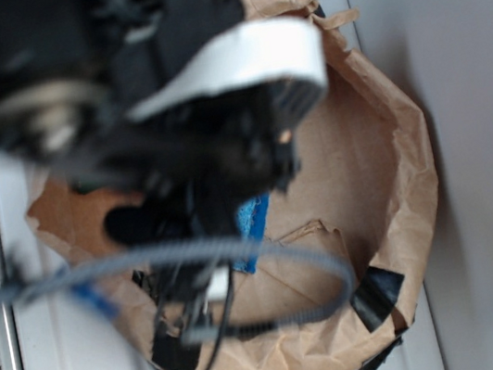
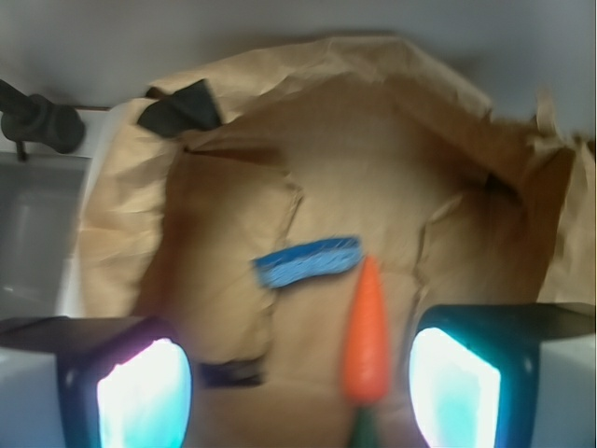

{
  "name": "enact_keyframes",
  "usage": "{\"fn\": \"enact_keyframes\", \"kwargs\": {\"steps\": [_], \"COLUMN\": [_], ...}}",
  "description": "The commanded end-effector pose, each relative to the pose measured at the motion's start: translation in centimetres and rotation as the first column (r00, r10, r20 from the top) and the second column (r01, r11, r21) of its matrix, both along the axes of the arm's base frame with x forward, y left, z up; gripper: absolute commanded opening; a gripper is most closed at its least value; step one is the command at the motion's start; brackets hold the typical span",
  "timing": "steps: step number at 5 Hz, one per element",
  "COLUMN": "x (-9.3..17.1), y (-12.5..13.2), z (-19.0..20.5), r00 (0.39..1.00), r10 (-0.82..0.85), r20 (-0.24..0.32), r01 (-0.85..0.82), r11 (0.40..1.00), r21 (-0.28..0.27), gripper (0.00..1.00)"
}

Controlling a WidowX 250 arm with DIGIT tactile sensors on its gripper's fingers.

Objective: Grab the carrot.

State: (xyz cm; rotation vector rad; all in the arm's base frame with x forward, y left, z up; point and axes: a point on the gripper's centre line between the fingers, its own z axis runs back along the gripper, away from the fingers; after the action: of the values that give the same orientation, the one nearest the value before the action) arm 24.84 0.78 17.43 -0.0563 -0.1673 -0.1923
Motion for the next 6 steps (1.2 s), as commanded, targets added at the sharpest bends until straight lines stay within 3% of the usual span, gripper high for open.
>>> {"fn": "enact_keyframes", "kwargs": {"steps": [1, 2, 5, 6], "x": [-3.3, -1.6, -1.6, -2.3], "y": [2.9, 2.3, 2.3, 2.3], "z": [-3.5, -6.1, -6.1, -10.7], "r00": [0.994, 0.992, 0.992, 0.996], "r10": [-0.088, -0.089, -0.089, -0.063], "r20": [-0.062, -0.086, -0.086, -0.069], "r01": [0.094, 0.097, 0.097, 0.075], "r11": [0.990, 0.991, 0.991, 0.981], "r21": [0.107, 0.089, 0.089, 0.180], "gripper": [1.00, 1.00, 1.00, 1.00]}}
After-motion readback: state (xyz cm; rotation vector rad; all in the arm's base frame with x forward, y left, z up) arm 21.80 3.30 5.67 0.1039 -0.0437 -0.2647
